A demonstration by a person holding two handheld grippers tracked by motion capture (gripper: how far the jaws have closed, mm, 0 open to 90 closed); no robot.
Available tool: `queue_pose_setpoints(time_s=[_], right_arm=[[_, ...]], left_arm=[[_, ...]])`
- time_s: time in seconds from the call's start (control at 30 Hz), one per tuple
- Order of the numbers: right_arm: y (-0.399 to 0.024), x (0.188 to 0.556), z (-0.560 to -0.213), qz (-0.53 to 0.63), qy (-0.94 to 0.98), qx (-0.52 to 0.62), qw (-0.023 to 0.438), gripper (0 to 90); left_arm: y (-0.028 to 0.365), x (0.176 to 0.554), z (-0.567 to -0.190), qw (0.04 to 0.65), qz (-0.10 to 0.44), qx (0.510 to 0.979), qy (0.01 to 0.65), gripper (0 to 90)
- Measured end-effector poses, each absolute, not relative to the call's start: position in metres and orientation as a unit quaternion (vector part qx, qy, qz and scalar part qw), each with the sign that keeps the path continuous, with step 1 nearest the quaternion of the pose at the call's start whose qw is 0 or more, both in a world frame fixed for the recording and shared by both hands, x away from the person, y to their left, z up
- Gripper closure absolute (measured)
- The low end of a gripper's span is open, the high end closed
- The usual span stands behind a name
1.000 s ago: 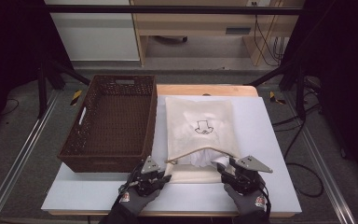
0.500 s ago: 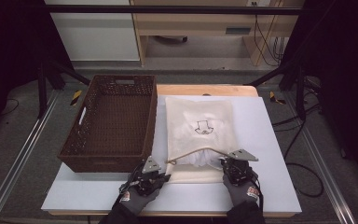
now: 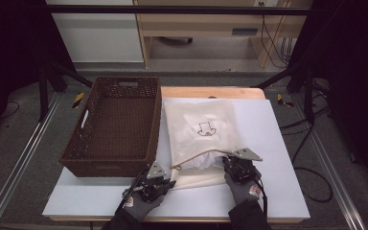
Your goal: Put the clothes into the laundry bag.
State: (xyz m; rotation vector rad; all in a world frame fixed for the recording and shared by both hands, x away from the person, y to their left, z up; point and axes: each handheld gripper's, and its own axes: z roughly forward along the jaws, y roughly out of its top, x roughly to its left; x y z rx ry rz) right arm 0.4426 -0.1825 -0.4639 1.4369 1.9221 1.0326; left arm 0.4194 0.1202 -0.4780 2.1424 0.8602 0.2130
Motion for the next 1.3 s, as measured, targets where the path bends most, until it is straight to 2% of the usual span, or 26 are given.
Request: queue_pose_setpoints(time_s=[0.13, 0.27, 0.4, 0.5, 0.57, 0.67, 0.73, 1.0, 1.17, 1.23, 1.3], right_arm=[[-0.203, 0.422, -0.453, 0.404, 0.708, 0.522, 0.251, 63.7], [-0.226, 0.409, -0.452, 0.394, 0.699, 0.534, 0.268, 61.0], [-0.227, 0.413, -0.463, 0.376, 0.709, 0.539, 0.255, 56.1], [-0.216, 0.420, -0.467, 0.355, 0.723, 0.534, 0.257, 53.9], [-0.213, 0.423, -0.472, 0.340, 0.727, 0.537, 0.259, 59.6], [-0.215, 0.425, -0.477, 0.319, 0.726, 0.552, 0.257, 81.2], [-0.220, 0.425, -0.477, 0.321, 0.720, 0.560, 0.254, 87.0], [-0.244, 0.401, -0.457, 0.363, 0.717, 0.556, 0.211, 86.9], [-0.249, 0.390, -0.469, 0.349, 0.732, 0.553, 0.190, 85.1], [-0.251, 0.390, -0.475, 0.349, 0.733, 0.552, 0.189, 82.6], [-0.250, 0.389, -0.476, 0.347, 0.736, 0.546, 0.200, 74.9]], left_arm=[[0.121, 0.418, -0.475, 0.409, 0.087, 0.841, 0.342, 73.9], [0.123, 0.419, -0.471, 0.415, 0.095, 0.834, 0.351, 68.9], [0.125, 0.421, -0.470, 0.418, 0.095, 0.829, 0.359, 66.9], [0.125, 0.422, -0.470, 0.417, 0.089, 0.829, 0.363, 70.8], [0.126, 0.422, -0.471, 0.418, 0.086, 0.827, 0.366, 75.8], [0.126, 0.423, -0.471, 0.416, 0.082, 0.827, 0.369, 81.7], [0.127, 0.422, -0.471, 0.415, 0.081, 0.827, 0.370, 83.1], [0.136, 0.417, -0.461, 0.422, 0.075, 0.825, 0.369, 84.1], [0.135, 0.412, -0.465, 0.406, 0.079, 0.836, 0.361, 83.8], [0.134, 0.413, -0.468, 0.401, 0.084, 0.840, 0.357, 82.1], [0.133, 0.413, -0.469, 0.402, 0.092, 0.838, 0.356, 75.9]])
